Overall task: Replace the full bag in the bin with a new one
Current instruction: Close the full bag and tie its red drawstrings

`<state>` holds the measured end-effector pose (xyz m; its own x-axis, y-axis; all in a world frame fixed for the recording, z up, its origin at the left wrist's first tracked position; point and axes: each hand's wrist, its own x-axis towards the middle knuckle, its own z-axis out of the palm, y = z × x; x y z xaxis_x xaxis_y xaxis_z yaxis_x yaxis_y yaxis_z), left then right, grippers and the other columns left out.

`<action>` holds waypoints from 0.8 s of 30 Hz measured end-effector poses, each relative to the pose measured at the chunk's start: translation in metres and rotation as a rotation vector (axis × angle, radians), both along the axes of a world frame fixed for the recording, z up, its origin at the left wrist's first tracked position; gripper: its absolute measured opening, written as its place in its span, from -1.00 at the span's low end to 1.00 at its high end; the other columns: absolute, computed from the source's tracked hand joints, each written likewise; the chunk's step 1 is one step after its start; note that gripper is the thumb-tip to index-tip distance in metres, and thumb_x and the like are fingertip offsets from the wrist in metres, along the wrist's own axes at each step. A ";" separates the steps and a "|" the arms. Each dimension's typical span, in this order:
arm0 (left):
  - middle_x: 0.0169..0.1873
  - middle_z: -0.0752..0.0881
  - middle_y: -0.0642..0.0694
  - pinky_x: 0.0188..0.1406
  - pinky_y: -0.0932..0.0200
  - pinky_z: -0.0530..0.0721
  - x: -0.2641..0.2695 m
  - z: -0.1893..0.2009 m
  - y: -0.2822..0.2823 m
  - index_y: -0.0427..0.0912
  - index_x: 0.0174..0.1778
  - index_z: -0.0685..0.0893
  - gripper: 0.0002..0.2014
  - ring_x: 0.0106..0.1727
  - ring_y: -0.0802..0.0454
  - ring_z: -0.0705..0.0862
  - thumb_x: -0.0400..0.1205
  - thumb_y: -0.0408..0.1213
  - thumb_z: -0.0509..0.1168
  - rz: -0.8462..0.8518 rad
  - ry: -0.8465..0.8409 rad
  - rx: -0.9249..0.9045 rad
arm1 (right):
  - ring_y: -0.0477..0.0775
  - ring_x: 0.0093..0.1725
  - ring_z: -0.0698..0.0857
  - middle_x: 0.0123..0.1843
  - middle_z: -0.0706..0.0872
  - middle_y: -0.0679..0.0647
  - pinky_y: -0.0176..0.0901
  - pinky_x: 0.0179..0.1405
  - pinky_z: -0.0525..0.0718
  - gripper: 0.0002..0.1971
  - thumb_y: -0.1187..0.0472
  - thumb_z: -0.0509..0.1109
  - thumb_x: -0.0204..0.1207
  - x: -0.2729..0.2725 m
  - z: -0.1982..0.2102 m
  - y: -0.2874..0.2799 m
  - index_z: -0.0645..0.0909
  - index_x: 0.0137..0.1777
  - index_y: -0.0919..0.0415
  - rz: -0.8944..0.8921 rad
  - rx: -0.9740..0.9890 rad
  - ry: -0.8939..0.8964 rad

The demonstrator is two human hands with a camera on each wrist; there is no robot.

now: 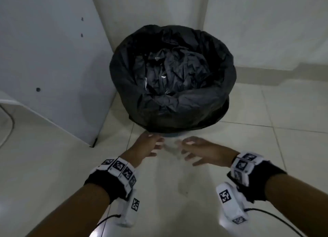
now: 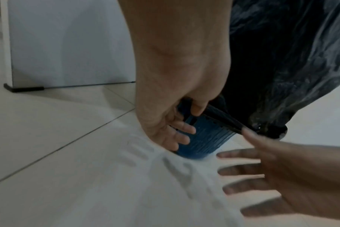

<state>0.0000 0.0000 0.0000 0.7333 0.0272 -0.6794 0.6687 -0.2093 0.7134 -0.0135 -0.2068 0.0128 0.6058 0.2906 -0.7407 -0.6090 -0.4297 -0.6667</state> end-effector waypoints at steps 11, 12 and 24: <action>0.22 0.71 -0.22 -0.14 0.06 0.65 -0.004 0.006 -0.033 -0.18 0.46 0.55 -0.53 0.05 -0.06 0.70 0.79 0.02 -0.01 0.499 -0.163 -0.205 | 0.09 -0.12 0.68 0.00 0.70 0.08 0.21 0.14 0.76 -0.54 -0.15 0.15 0.73 0.000 0.006 0.036 0.54 0.28 0.25 -0.515 -0.026 -0.281; 0.17 0.71 -0.22 -0.15 0.06 0.65 -0.004 0.006 -0.033 -0.21 0.44 0.55 -0.56 0.01 -0.08 0.69 0.79 -0.03 0.02 0.519 -0.178 -0.199 | 0.08 -0.13 0.68 -0.01 0.69 0.07 0.20 0.12 0.77 -0.56 -0.13 0.16 0.73 -0.004 0.007 0.034 0.55 0.26 0.25 -0.501 -0.036 -0.282; -0.38 0.64 -0.16 -0.22 0.05 0.61 -0.034 0.023 -0.004 -0.25 -0.17 0.55 -0.87 -0.40 -0.02 0.58 0.63 -0.29 0.34 0.650 -0.422 -0.113 | 0.14 -0.21 0.70 -0.26 0.68 0.12 0.27 0.07 0.79 -0.79 0.11 0.50 0.47 -0.029 0.025 0.026 0.61 -0.26 0.22 -0.667 -0.008 -0.401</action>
